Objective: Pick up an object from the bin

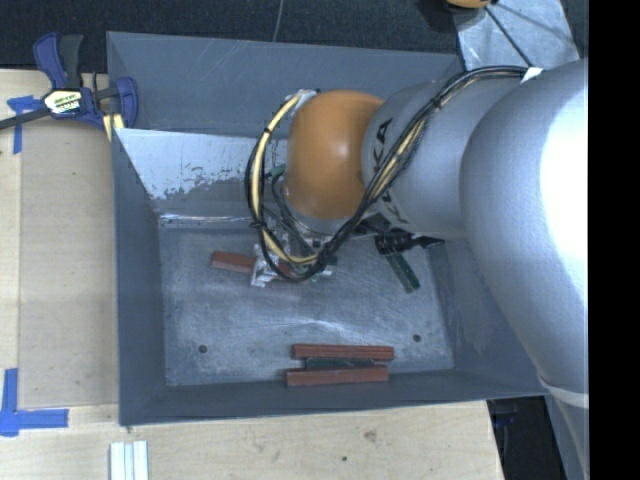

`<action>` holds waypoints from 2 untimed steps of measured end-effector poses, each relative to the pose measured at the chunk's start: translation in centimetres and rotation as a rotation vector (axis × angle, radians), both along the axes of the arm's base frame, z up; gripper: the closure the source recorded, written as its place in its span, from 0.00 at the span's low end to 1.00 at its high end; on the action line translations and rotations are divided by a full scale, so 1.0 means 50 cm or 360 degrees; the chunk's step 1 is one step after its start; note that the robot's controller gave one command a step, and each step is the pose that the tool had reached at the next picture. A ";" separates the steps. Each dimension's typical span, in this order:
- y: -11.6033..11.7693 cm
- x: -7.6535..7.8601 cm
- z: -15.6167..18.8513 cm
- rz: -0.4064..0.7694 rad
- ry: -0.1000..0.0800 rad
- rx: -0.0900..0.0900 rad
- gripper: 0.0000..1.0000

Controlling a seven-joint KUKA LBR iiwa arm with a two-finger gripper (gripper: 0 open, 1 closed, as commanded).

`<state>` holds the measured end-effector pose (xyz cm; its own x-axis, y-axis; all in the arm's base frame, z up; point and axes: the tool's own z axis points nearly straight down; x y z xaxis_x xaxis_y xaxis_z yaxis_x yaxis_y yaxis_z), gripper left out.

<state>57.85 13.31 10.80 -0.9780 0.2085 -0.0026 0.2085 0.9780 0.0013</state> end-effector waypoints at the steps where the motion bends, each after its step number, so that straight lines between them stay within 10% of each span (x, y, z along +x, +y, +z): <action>1: 0.000 0.000 0.022 0.0000 0.0000 0.0000 1.00; 2: 0.000 0.000 0.039 -0.0001 -0.0001 0.0000 1.00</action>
Offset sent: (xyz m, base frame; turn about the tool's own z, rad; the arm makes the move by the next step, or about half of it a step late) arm 0.0001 0.0001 0.0115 0.0000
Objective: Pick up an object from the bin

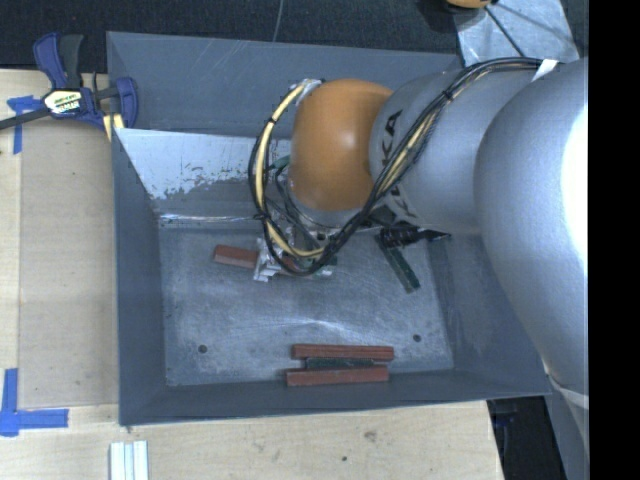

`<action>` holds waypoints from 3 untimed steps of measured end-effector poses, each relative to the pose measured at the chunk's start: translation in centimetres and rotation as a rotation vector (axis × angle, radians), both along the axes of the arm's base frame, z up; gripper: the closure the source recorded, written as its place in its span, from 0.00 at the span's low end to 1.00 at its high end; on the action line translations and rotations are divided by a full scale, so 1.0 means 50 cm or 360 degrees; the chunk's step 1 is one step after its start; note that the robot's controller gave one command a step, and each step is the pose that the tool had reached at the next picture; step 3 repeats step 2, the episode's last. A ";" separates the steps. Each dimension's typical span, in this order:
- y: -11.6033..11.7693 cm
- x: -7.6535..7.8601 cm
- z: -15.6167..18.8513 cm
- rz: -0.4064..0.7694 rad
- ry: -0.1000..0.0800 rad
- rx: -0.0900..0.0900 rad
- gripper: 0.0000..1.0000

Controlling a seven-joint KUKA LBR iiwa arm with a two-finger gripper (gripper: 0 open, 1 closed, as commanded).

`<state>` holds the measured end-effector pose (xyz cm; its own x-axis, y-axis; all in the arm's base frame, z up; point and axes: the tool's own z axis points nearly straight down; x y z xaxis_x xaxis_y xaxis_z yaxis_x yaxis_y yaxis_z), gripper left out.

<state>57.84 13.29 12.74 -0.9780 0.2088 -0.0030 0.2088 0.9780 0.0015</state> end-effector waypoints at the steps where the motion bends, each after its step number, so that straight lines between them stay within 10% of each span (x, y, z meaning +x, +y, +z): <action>1: 0.000 0.001 0.014 0.0000 -0.0002 0.0000 1.00; 3: 0.000 0.001 0.027 0.0000 0.0000 0.0000 1.00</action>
Offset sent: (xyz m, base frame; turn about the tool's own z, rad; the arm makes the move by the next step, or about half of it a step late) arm 0.0001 0.0001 0.0296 0.0000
